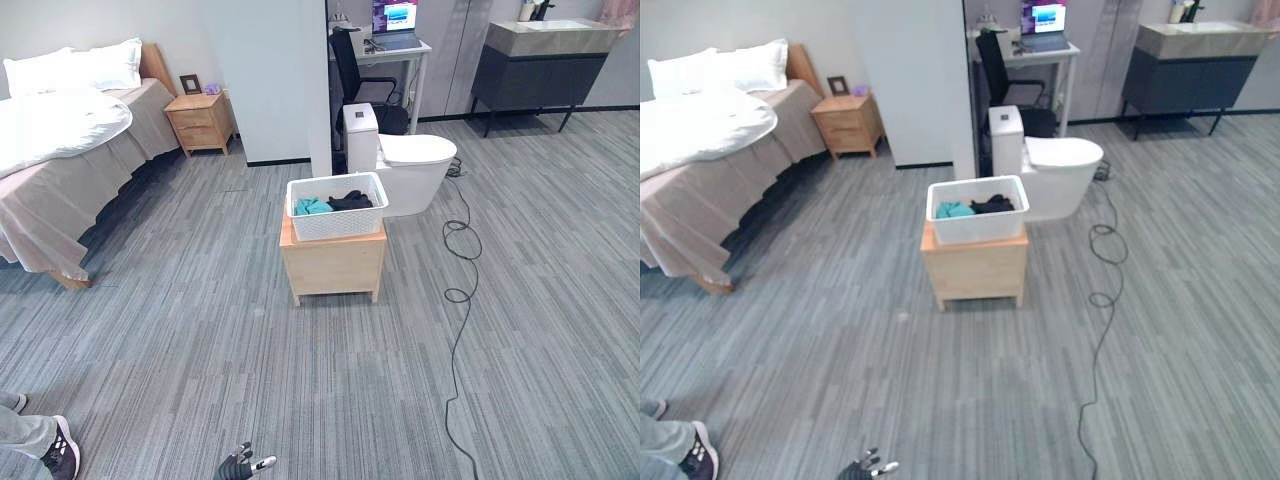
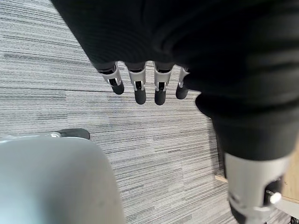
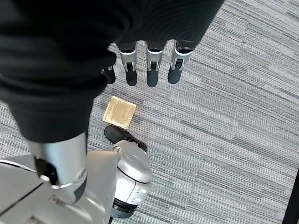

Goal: Grab the laundry basket,head to the washer,open it,put in the laundry and shut it.

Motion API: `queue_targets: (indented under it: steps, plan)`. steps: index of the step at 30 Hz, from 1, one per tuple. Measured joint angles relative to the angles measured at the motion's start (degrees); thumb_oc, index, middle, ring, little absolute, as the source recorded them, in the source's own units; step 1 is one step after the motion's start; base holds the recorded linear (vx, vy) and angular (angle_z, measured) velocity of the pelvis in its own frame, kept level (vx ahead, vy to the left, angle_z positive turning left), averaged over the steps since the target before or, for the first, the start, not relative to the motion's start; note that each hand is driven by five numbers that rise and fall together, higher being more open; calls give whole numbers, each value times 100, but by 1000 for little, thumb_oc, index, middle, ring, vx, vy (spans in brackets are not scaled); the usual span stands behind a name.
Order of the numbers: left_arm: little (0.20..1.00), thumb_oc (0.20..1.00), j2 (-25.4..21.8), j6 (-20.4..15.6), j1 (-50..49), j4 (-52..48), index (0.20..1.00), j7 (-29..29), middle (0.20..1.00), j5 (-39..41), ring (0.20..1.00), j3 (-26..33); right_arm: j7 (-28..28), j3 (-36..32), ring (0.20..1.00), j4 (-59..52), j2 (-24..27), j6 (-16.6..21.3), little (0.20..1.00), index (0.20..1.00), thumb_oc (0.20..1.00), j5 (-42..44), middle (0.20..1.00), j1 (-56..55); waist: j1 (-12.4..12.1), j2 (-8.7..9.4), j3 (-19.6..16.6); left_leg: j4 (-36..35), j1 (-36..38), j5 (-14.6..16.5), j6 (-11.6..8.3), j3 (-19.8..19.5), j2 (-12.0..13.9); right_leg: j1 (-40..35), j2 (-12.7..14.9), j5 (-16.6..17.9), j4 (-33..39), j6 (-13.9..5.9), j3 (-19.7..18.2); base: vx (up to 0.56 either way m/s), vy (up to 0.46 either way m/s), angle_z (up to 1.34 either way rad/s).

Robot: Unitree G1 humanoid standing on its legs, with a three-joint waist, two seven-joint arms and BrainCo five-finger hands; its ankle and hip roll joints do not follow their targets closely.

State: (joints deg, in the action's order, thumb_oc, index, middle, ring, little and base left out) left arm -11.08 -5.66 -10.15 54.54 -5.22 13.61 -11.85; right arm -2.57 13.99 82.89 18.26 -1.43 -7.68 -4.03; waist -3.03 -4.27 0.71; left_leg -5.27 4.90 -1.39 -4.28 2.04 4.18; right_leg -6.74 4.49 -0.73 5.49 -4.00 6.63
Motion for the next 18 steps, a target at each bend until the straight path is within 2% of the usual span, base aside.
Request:
queue_targets:
  steps: [3,8,18]
  plan:
    - [1000,1000,-10,-14,-43,43,1000,1,1000,-1,1000,12,1,86,1000,-82,-5,-22,1000,1000,1000,7,1000,144,-38,2,8,0,5,0,0,-2,3,-2,-5,1,0,0,-4,6,-11,0]
    - [1000,1000,-26,0,388,961,1000,49,1000,-8,1000,24,1,181,1000,-145,-50,134,1000,1000,1000,20,1000,178,-21,78,15,1,4,0,0,-2,26,-1,-28,4,0,2,-5,0,0,0]
    - [1000,1000,-15,-20,423,917,1000,51,1000,-7,1000,28,-3,182,1000,-142,-96,132,1000,1000,1000,19,1000,-50,52,232,0,1,8,0,0,1,27,3,-28,5,0,4,-19,0,0,0]
